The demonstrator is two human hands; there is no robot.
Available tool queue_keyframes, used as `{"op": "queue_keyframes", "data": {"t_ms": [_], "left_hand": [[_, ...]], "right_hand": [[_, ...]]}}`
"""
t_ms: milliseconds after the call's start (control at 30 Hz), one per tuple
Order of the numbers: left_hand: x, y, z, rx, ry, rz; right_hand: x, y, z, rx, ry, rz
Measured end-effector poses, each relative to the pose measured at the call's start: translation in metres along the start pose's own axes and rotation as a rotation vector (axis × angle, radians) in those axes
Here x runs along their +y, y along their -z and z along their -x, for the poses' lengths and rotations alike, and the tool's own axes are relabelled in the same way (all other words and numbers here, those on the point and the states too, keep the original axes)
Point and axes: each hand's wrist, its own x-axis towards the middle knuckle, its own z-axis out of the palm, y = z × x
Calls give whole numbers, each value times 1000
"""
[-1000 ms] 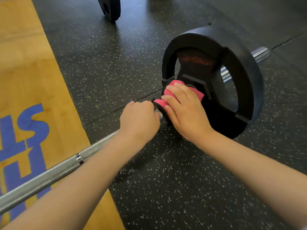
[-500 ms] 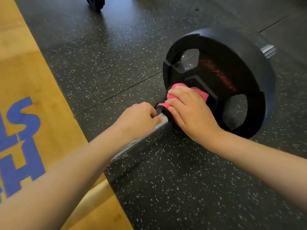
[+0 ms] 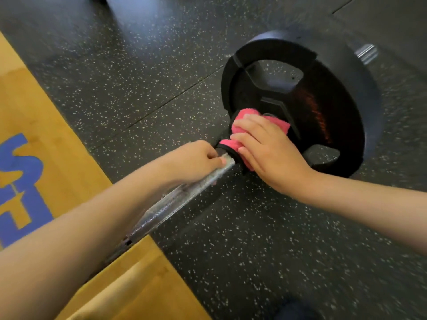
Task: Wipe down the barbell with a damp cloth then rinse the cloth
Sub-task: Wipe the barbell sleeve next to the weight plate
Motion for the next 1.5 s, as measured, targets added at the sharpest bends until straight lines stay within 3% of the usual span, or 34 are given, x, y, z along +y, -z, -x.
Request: {"op": "queue_keyframes", "data": {"t_ms": [167,333,400,500,667,767,933,1000,1267,1400,1500], "left_hand": [[11,-16,9,31,-56,-78],[20,-30,13,-26,-87,-42],[22,-30,12,-118,-83,57],[22,-31,12,-239,-92,145],[29,-53,17,-195,-125,96],[37,-65,25,-138,-153,29],[47,-80,38,-60,-171,-72],[51,-86,44,-58,-164,-78],[53,-91,46,28,-195,-171],[51,-89,43,46,-164,-100],[44,-79,37,32,-144,-33]], "right_hand": [[0,13,5,-107,-4,63],[-6,20,-8,-388,-150,160],[-5,22,8,-338,-137,91],[-5,25,44,-127,-56,-86],[-7,32,72,-104,-37,-21],[-12,39,64,-274,-93,81],[-18,47,17,-854,-299,118],[-18,46,14,-934,-319,122],[-17,46,58,-502,-181,115],[-13,37,69,-284,-172,-31],[-8,30,67,-211,-151,-60]]}}
